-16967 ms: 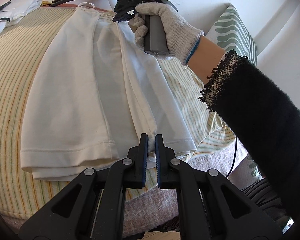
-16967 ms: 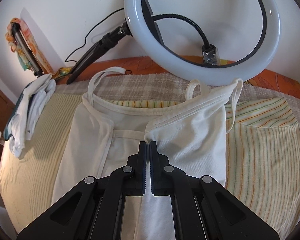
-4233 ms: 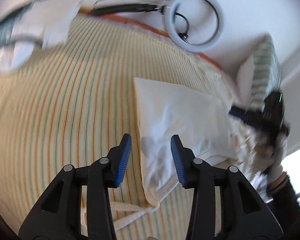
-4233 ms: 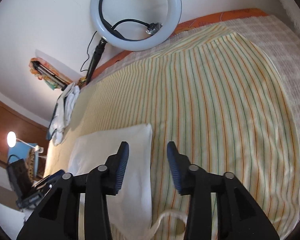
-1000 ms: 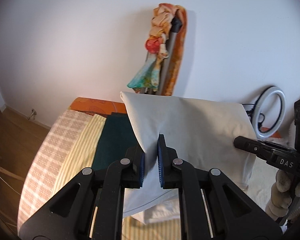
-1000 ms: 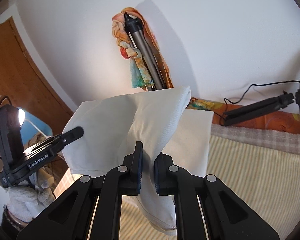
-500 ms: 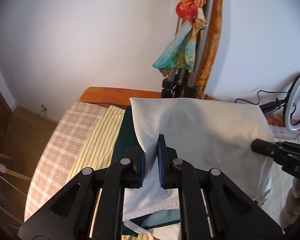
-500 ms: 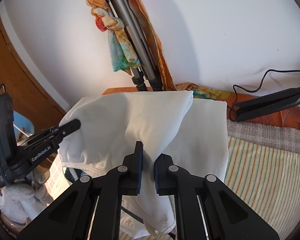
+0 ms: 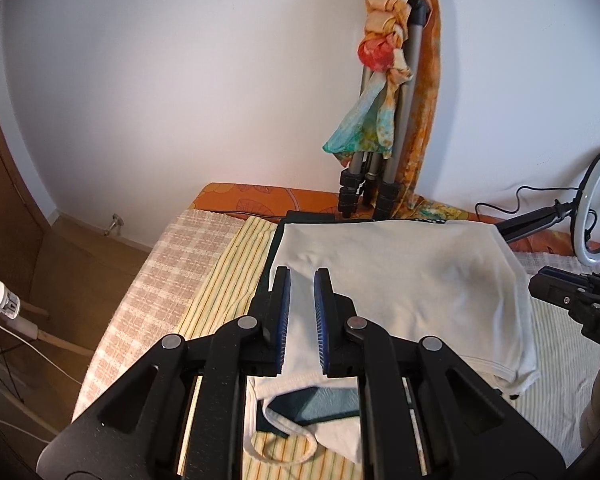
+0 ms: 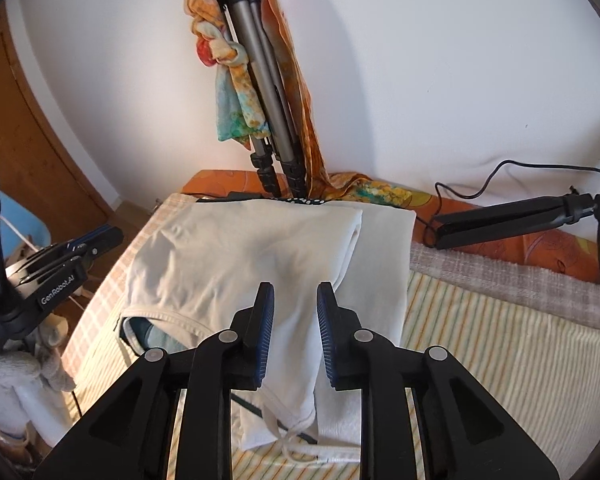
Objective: Fold small clothes
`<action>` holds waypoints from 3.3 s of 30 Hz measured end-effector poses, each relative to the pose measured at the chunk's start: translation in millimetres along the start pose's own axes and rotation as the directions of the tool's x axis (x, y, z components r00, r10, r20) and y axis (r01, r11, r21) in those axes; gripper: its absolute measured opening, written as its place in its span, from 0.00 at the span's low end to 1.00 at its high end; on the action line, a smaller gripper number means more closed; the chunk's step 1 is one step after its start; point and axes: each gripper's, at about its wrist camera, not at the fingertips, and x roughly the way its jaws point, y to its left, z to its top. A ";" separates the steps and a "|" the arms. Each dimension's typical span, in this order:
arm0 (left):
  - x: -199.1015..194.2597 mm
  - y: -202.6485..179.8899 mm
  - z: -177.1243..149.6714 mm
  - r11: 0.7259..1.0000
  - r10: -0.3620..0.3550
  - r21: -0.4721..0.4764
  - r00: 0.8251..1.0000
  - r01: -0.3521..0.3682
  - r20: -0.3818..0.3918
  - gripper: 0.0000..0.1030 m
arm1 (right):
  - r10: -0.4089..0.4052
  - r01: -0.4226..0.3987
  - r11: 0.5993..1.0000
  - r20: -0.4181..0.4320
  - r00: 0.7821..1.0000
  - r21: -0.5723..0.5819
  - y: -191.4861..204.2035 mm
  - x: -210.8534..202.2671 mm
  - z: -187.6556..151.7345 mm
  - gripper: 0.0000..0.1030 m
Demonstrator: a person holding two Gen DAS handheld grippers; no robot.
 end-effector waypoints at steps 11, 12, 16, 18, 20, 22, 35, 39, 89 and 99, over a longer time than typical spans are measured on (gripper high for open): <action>-78.1 -23.1 -12.6 1.000 -0.020 -0.004 0.998 0.020 0.053 0.36 | -0.007 0.008 0.999 0.041 0.999 -0.035 5.4 -71.0 -21.2 0.20; -85.4 -26.8 -15.4 1.000 -0.025 -0.003 0.998 0.025 0.055 0.36 | -0.011 0.012 0.999 0.044 0.999 -0.039 5.6 -76.6 -24.3 0.20; -113.4 -43.8 -28.9 0.999 -0.045 0.004 0.997 0.045 0.062 0.37 | -0.024 0.028 0.997 0.063 0.998 -0.073 3.0 -105.4 -38.8 0.20; -128.3 -53.3 -36.0 0.998 -0.059 -0.002 0.996 0.059 0.065 0.37 | -0.026 0.031 0.996 0.067 0.997 -0.083 0.4 -116.4 -44.7 0.20; -143.0 -63.8 -42.9 0.998 -0.070 0.003 0.995 0.070 0.074 0.37 | -0.029 0.036 0.995 0.076 0.997 -0.094 -2.5 -129.2 -51.7 0.20; -158.7 -76.3 -49.2 0.998 -0.065 0.021 0.994 0.063 0.088 0.40 | -0.034 0.042 0.994 0.085 0.996 -0.100 -6.8 -141.7 -59.2 0.20; -226.1 -134.9 -109.0 0.995 -0.092 0.042 0.979 0.085 0.181 0.75 | -0.026 0.040 0.994 0.134 0.991 -0.103 -37.4 -194.4 -120.0 0.43; -227.9 -142.6 -128.5 0.996 -0.086 0.027 0.979 0.083 0.186 0.78 | -0.041 0.056 0.992 0.130 0.991 -0.112 -46.2 -195.8 -137.1 0.43; -197.1 -158.1 -168.0 0.999 0.050 0.007 0.984 -0.052 0.169 1.00 | -0.135 0.153 0.983 0.167 0.977 -0.104 -71.1 -166.0 -174.8 0.80; -198.4 -163.7 -168.7 0.996 0.064 0.045 0.981 -0.073 0.184 1.00 | -0.129 0.146 0.985 0.165 0.978 -0.096 -71.5 -166.5 -173.9 0.80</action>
